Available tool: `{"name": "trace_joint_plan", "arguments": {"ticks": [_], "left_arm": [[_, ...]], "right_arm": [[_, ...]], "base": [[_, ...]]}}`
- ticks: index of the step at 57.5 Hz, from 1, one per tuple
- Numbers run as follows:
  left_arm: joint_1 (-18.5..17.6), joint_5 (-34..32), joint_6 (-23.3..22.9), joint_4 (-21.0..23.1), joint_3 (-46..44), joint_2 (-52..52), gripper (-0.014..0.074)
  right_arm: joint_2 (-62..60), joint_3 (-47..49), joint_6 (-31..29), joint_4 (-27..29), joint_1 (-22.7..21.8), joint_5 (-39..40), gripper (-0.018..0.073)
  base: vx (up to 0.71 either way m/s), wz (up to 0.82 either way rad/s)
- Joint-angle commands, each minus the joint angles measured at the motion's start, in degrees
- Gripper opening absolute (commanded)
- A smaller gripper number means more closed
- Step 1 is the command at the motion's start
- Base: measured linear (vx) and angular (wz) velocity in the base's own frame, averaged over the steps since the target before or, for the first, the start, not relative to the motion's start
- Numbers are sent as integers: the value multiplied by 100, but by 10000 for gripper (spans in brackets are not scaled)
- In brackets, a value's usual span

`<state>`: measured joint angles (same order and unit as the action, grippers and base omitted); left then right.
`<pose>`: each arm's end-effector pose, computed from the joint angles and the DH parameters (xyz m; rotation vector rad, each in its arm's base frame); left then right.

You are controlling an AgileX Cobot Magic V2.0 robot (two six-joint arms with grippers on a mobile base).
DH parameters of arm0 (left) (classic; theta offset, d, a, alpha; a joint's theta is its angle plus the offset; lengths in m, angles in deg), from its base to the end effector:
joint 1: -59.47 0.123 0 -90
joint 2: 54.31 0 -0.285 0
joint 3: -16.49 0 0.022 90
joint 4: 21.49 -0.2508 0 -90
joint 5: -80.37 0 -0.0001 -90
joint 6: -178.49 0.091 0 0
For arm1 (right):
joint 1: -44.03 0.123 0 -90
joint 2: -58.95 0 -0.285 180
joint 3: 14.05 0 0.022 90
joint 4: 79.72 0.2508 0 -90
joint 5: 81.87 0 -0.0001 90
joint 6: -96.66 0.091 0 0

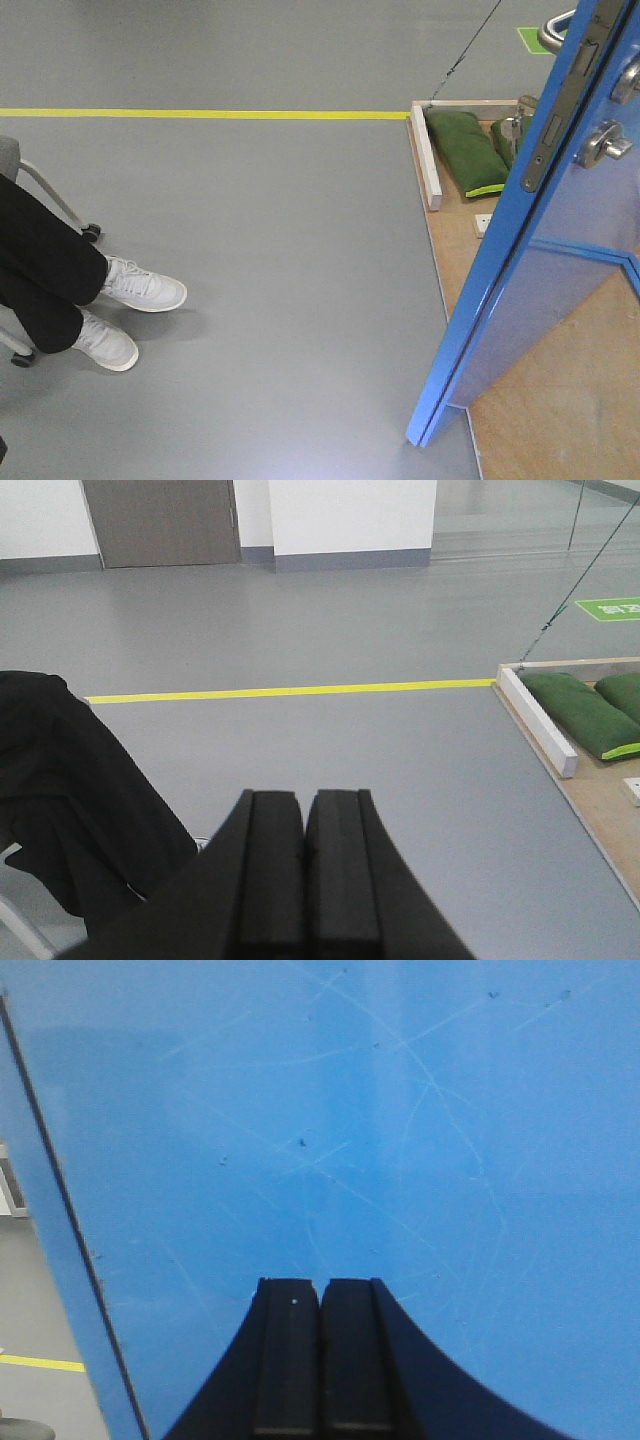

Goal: Move to blue door and open it

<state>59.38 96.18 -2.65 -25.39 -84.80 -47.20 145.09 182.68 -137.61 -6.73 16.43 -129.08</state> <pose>0.0548 0.0016 0.1801 0.0284 1.7732 0.0483 0.2711 -0.0696 0.5196 -0.1032 1.5407 0.3656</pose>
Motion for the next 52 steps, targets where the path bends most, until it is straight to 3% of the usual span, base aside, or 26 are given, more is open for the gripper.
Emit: {"name": "trace_joint_plan", "arguments": {"ticks": [1,52], "left_arm": [[-37,-486,-39,12,-149,-74,73],[-37,-486,-39,12,-149,-74,73]], "right_arm": [[-156,178,-26,329,-1,197,12],[-156,178,-26,336,-1,197,12]], "base": [[0,0],[0,1]]}}
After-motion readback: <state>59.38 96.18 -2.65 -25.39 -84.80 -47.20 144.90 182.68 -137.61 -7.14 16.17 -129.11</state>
